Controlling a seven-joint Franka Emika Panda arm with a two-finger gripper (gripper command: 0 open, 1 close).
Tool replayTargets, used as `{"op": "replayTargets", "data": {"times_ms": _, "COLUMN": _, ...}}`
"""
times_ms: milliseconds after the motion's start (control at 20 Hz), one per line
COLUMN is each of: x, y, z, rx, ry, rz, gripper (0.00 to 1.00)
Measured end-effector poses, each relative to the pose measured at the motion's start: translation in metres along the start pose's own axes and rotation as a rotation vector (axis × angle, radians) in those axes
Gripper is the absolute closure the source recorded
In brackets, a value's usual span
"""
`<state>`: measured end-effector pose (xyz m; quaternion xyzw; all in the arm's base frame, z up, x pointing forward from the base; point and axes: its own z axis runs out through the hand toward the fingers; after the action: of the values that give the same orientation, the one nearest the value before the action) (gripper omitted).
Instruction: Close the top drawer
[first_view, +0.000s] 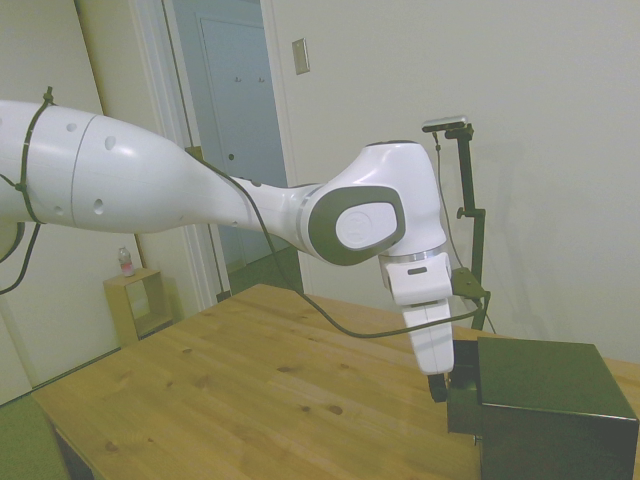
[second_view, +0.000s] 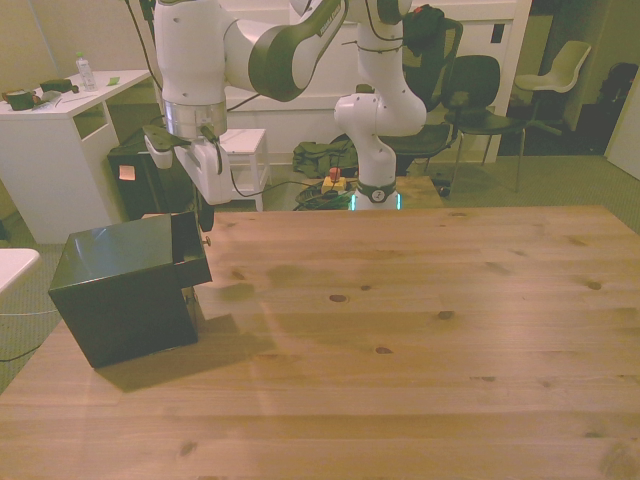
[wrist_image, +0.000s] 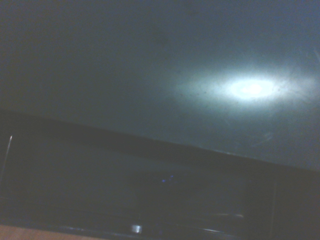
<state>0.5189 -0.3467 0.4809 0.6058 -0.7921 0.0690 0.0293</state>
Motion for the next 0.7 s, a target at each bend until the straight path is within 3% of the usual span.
{"op": "replayTargets", "data": {"times_ms": 700, "x": 0.025, "y": -0.007, "z": 0.003, "rx": 0.0, "ry": -0.003, "rz": 0.026, "gripper": 1.0}}
